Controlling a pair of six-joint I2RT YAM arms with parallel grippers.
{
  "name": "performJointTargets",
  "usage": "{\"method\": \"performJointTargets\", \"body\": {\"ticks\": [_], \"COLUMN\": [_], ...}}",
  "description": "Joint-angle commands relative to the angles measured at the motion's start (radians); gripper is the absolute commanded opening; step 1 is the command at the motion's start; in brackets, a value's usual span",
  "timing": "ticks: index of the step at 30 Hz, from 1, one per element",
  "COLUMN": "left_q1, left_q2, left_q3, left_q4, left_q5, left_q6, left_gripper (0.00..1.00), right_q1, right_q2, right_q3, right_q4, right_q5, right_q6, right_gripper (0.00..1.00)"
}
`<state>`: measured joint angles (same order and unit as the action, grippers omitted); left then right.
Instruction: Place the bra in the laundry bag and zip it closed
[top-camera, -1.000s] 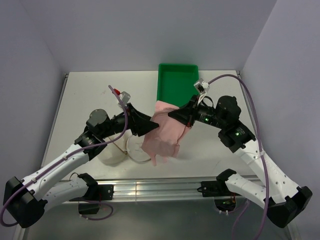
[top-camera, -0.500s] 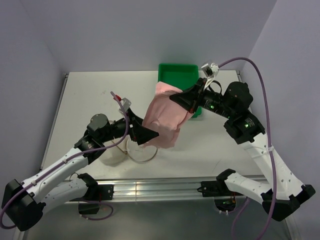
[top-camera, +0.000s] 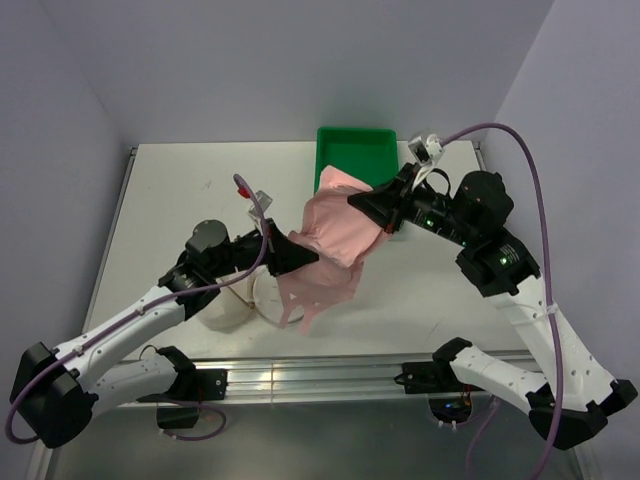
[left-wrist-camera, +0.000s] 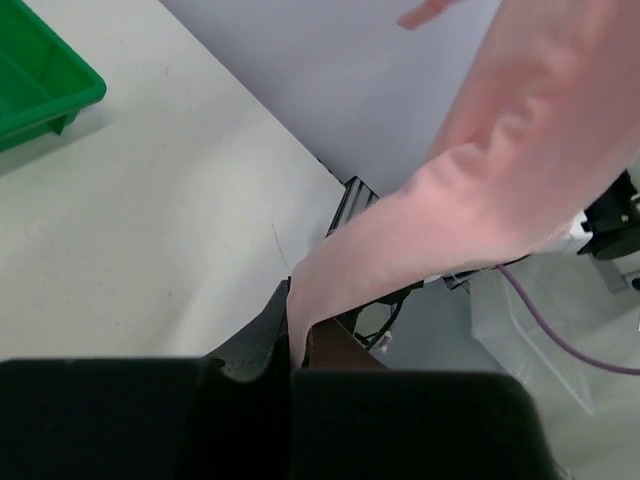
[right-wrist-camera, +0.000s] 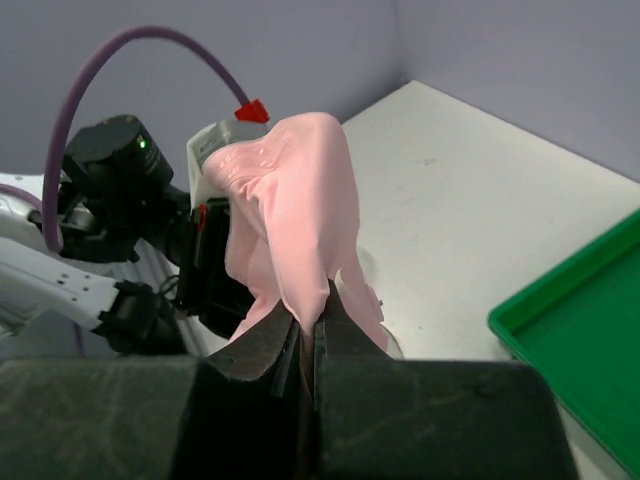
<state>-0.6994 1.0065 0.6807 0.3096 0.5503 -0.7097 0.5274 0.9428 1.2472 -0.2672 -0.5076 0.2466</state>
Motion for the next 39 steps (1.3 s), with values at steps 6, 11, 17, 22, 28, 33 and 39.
{"method": "performJointTargets", "body": {"ticks": [6,11,17,22,28,33,39], "left_q1": [-0.002,-0.002,0.005,0.012,0.101,0.132,0.13], "left_q2": [0.168,0.214,0.224,0.26,0.284,0.303,0.293], "left_q3": [0.132,0.155,0.181,0.253,0.263,0.249,0.232], "left_q4": [-0.029,-0.036,-0.041,-0.056,-0.144,-0.168,-0.178], "left_q5": [-0.001,0.04,0.062,0.069,0.036,0.028,0.023], "left_q6": [-0.142,-0.12,-0.16,-0.221,-0.238,-0.238,-0.224], "left_gripper": [0.0,0.0,0.0,0.0,0.0,0.0,0.0], "right_q1": [0.078,0.086,0.127,0.313,0.58,0.647,0.654], "right_q2": [-0.197,-0.159,-0.09,-0.101,-0.088,-0.015,0.08], "right_q3": [-0.1,-0.078,-0.054,-0.08,-0.101,-0.098,-0.063], "right_q4": [-0.001,0.037,0.046,-0.004,-0.032,0.09,0.264], "right_q5": [0.397,0.486,0.379,0.555,0.982,1.305,1.341], "right_q6": [-0.234,-0.326,-0.352,-0.415,-0.502,-0.68,-0.823], "right_gripper": [0.0,0.0,0.0,0.03,0.11,0.09,0.07]}}
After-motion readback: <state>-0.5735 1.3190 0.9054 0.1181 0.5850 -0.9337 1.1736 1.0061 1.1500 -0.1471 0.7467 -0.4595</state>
